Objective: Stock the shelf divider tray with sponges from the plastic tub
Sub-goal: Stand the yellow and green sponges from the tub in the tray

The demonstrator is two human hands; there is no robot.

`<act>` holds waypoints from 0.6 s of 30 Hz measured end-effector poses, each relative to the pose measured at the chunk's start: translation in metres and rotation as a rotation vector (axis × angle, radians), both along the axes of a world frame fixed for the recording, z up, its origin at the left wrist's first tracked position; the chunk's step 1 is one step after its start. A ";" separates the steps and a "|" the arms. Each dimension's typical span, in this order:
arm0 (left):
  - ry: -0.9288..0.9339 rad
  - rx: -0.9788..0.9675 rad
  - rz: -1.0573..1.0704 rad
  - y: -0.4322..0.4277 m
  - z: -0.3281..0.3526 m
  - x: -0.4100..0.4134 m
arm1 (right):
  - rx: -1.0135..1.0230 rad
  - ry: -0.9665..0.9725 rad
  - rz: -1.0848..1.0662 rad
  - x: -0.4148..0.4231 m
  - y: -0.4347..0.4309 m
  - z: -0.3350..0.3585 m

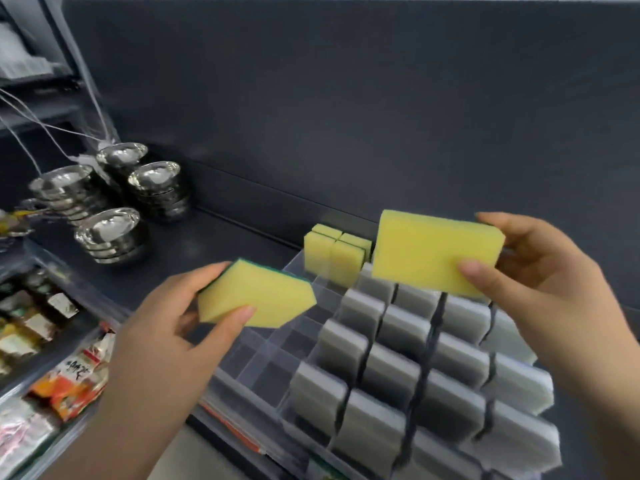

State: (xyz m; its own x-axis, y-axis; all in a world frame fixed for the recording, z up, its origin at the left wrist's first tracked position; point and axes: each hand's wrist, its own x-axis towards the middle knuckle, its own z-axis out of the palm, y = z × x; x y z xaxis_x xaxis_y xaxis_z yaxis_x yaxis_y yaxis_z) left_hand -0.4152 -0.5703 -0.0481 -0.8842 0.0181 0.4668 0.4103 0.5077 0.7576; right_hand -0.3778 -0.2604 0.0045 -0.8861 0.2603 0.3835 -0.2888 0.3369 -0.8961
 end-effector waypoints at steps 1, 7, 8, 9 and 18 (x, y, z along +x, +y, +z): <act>-0.011 0.006 -0.009 -0.006 -0.004 -0.011 | 0.026 -0.015 0.000 -0.010 -0.008 0.002; -0.045 0.094 -0.106 -0.045 -0.014 -0.083 | 0.345 -0.101 -0.077 -0.078 -0.066 0.005; -0.049 0.090 -0.135 -0.053 -0.015 -0.096 | 0.406 -0.116 -0.098 -0.091 -0.075 0.004; -0.042 0.080 -0.162 -0.060 -0.014 -0.109 | 0.475 -0.145 -0.117 -0.106 -0.083 0.002; -0.042 0.062 -0.375 -0.120 -0.023 -0.202 | 0.941 -0.587 -0.166 -0.205 -0.120 -0.050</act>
State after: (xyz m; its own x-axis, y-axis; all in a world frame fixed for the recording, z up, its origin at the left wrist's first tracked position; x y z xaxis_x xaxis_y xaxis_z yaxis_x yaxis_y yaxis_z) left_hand -0.6177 -0.6906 -0.0710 -0.8396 0.3170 0.4411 0.5273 0.2804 0.8021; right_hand -0.5828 -0.3809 -0.0453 -0.9755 0.2188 0.0241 0.2063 0.9469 -0.2466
